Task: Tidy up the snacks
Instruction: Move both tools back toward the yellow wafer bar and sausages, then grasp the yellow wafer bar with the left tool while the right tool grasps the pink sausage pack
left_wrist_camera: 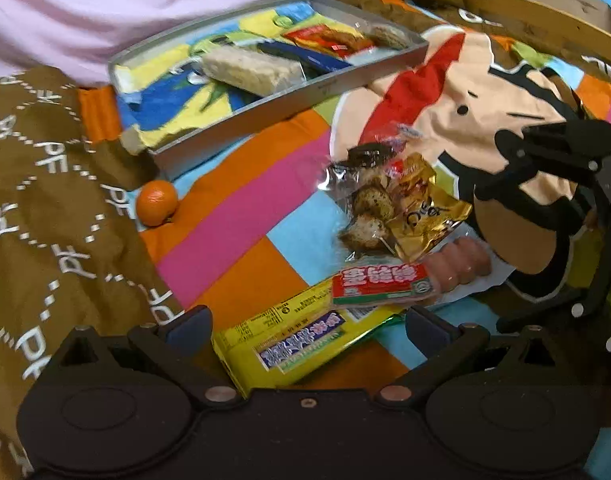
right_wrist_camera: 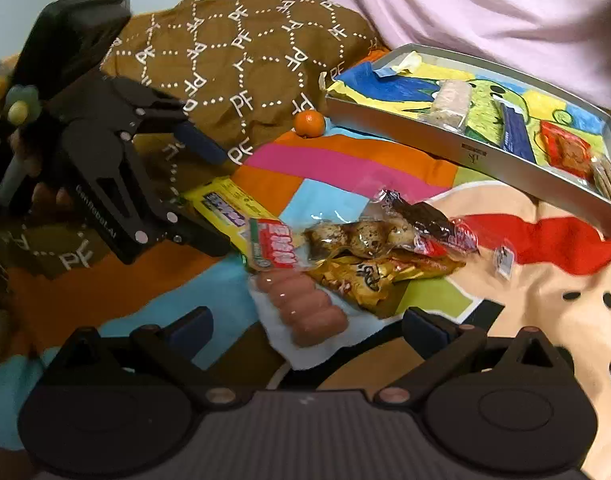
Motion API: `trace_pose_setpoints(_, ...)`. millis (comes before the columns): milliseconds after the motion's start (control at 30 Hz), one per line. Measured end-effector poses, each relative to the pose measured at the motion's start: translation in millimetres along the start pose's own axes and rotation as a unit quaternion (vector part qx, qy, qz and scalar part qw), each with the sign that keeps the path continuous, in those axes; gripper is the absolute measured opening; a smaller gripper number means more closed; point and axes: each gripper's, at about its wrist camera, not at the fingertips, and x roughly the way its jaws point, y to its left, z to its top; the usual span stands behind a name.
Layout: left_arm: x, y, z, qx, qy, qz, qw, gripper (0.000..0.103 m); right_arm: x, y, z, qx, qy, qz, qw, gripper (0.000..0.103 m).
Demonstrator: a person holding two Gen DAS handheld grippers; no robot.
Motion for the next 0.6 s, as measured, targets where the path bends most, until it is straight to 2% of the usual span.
trace_pose_setpoints(133,17,8,4,0.024,0.019,-0.020,0.9993,0.102,13,-7,2,0.004,0.009,0.022,1.000,0.102)
trace_pose_setpoints(200,24,12,6,0.028,0.035,-0.038,0.9983,0.102,20,-9,3,0.008,0.018,0.033,0.999,0.094)
trace_pose_setpoints(267,27,13,5,0.029,0.040,-0.045,0.9978,0.102,22,-11,3,0.013,0.018,0.038,0.999,0.093)
trace_pose_setpoints(400,22,15,3,0.013,0.051,-0.070,0.9962,0.100,19,-12,3,0.017,0.023,0.042,0.999,0.087)
trace_pose_setpoints(600,9,7,-10,-0.021,0.070,-0.104,0.9919,0.099,14,-11,4,0.014,0.046,0.062,0.997,0.087)
